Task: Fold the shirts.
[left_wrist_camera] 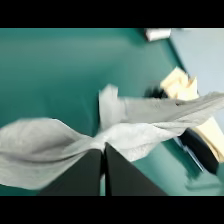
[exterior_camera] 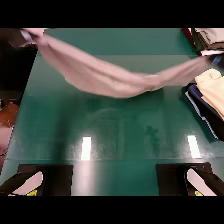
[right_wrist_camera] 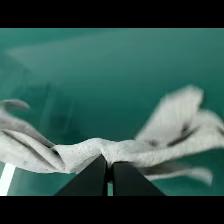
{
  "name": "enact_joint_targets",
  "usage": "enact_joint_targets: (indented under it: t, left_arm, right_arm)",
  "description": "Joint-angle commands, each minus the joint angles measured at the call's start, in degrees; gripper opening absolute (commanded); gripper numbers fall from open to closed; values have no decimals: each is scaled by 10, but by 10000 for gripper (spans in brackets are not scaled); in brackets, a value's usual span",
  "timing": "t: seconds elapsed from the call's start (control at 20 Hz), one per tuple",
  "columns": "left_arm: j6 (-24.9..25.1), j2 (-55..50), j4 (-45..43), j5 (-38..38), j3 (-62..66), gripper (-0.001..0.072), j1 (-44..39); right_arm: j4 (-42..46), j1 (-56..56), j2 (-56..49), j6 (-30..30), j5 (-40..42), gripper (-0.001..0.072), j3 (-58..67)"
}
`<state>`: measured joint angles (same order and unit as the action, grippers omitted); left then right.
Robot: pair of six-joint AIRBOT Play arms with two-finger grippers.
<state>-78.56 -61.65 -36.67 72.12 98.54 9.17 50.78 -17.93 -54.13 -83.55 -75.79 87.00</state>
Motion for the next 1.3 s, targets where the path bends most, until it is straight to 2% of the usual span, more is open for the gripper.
enact_joint_targets:
  t: [0.0,0.1,0.2,0.4,0.5,0.6,0.7,0.8,0.9,1.0,1.15,1.25]
  left_arm:
    - [-40,1,-74,2,208,22,0]
    - [-55,10,-108,2,290,21,0]
    - [-55,50,-118,-28,298,22,0]
    - [-55,123,-127,-65,298,21,0]
    - [-55,140,-148,-38,298,21,0]
    - [-65,142,-224,31,279,21,0]
    - [-87,142,-313,76,200,21,0]
    - [-87,136,-341,98,80,21,0]
    - [-84,118,-302,102,-49,21,0]
    - [-80,85,-250,96,-153,22,0]
    - [-58,9,-233,39,-233,22,0]
    - [-43,-51,-222,-34,-235,22,0]
  right_arm:
    - [0,1,-51,-5,-28,16,218]
    - [0,-14,-58,-5,-40,16,324]
    - [0,-41,-41,-4,-29,16,379]
    - [2,-125,53,-4,-3,15,323]
    - [3,-162,92,-4,-5,14,278]
    - [3,-191,96,-4,-33,13,266]
    - [3,-210,56,-8,-105,13,305]
    - [1,-212,-7,-40,-184,13,344]
    - [2,-193,-64,-63,-238,13,331]
    - [14,-126,-107,-66,-240,13,258]
    - [154,2,-182,-64,-217,13,163]
    - [229,69,-239,-64,-145,13,122]
